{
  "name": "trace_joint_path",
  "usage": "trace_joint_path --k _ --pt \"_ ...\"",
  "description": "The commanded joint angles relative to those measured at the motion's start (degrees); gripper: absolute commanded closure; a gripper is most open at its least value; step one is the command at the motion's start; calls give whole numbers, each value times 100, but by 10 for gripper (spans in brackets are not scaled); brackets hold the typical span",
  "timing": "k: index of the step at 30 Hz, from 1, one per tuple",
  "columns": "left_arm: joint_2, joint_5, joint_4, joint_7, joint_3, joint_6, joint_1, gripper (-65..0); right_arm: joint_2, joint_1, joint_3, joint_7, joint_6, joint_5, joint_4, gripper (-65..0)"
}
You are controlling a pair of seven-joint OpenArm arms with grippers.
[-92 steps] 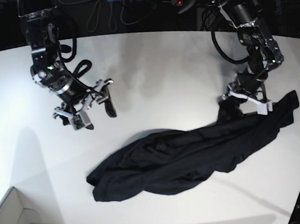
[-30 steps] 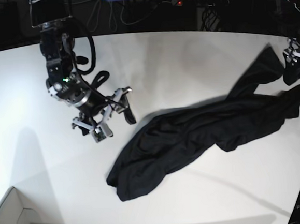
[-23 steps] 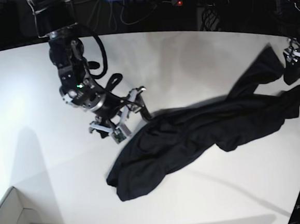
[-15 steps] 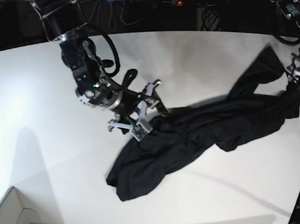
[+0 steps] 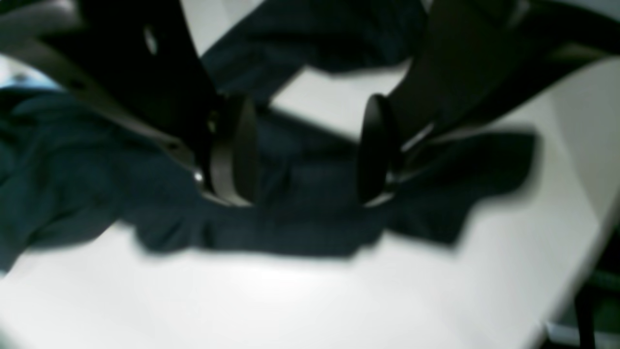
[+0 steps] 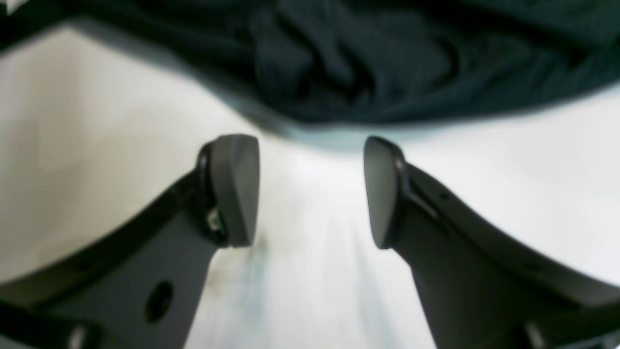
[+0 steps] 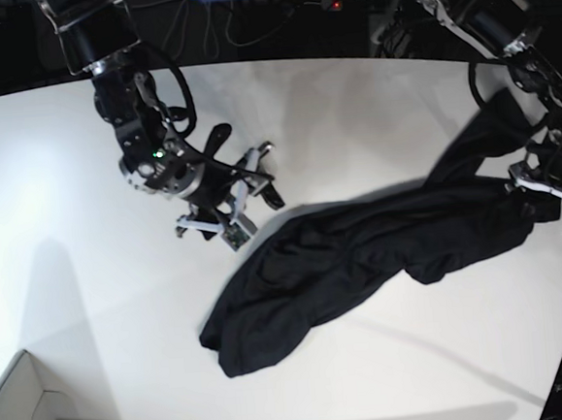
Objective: Layout the t-shirt on the table in an organized manner, then fold the t-shirt properly
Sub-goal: 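Drag the shirt end with the left gripper along the table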
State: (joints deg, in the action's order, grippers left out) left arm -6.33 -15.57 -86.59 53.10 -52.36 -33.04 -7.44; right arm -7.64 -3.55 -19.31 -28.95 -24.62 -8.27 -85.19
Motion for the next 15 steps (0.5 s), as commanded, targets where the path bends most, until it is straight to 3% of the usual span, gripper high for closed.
trace_joint_path --k 1,6,10,15 --pt "-119 -38 -146 -286 -96 -6 28 -320 -93 -98 19 156 -30 -65 -207 -310" --pt "-128 -38 -93 -646 -861 -41 450 -361 -287 -106 230 165 -21 -65 -365 -311" --pt "-321 -38 127 -673 -1397 -59 520 -494 -251 -142 617 165 -21 -65 -391 -337" --pt "-769 -38 1155 -831 -1485 -59 309 -641 -251 -150 599 165 -21 -65 -391 -356"
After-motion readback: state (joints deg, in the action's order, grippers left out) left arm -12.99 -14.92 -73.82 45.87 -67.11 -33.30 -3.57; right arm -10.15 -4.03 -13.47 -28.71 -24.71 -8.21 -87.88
